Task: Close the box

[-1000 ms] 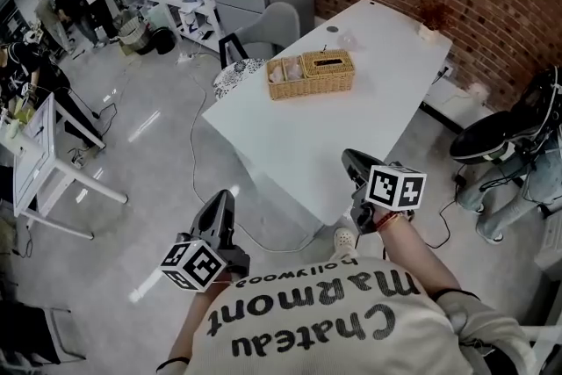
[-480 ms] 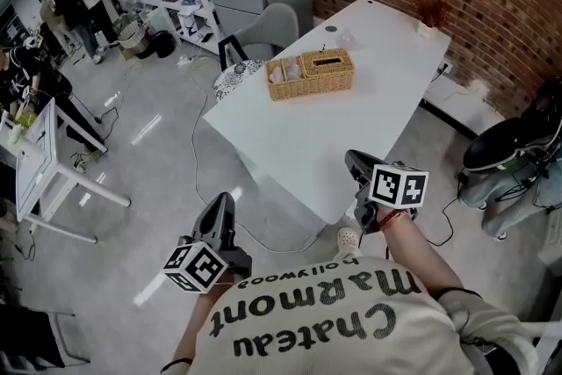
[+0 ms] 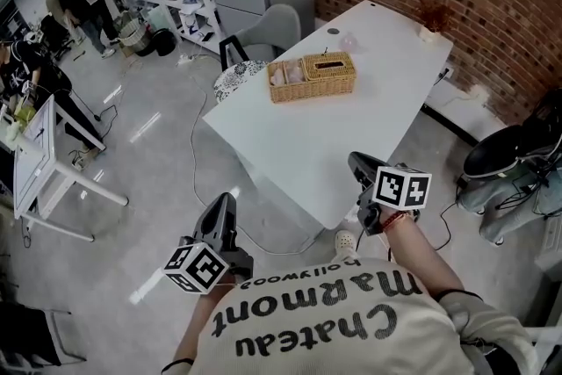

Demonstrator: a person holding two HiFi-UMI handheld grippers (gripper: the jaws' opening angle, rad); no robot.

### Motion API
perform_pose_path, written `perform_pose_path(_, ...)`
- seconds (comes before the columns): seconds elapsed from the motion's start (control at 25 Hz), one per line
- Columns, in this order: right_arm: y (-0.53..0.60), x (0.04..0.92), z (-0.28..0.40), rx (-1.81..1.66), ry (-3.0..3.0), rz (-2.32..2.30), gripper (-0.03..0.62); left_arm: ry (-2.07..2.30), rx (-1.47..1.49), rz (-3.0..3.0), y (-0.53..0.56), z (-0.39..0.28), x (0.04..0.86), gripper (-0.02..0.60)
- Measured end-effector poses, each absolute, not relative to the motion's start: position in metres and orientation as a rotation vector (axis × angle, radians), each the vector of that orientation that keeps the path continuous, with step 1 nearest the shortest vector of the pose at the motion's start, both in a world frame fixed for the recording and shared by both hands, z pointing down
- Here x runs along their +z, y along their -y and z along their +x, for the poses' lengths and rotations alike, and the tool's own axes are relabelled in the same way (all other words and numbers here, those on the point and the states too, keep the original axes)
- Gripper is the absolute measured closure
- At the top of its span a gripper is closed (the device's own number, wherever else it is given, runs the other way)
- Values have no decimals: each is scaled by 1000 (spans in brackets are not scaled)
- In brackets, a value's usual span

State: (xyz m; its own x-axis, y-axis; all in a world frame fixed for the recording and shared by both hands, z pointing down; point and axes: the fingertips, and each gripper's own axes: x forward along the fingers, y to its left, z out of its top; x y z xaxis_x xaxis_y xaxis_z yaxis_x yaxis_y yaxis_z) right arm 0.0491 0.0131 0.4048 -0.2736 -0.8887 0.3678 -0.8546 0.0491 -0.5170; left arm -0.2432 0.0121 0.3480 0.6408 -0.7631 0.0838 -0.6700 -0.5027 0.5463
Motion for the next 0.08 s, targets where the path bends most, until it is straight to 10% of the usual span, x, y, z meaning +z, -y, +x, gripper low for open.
perform_pose_path(0.08, -11, 405, 47, -1040, -2245, -1861, 591, 1119, -227, 2314, -10, -245, 349, 580)
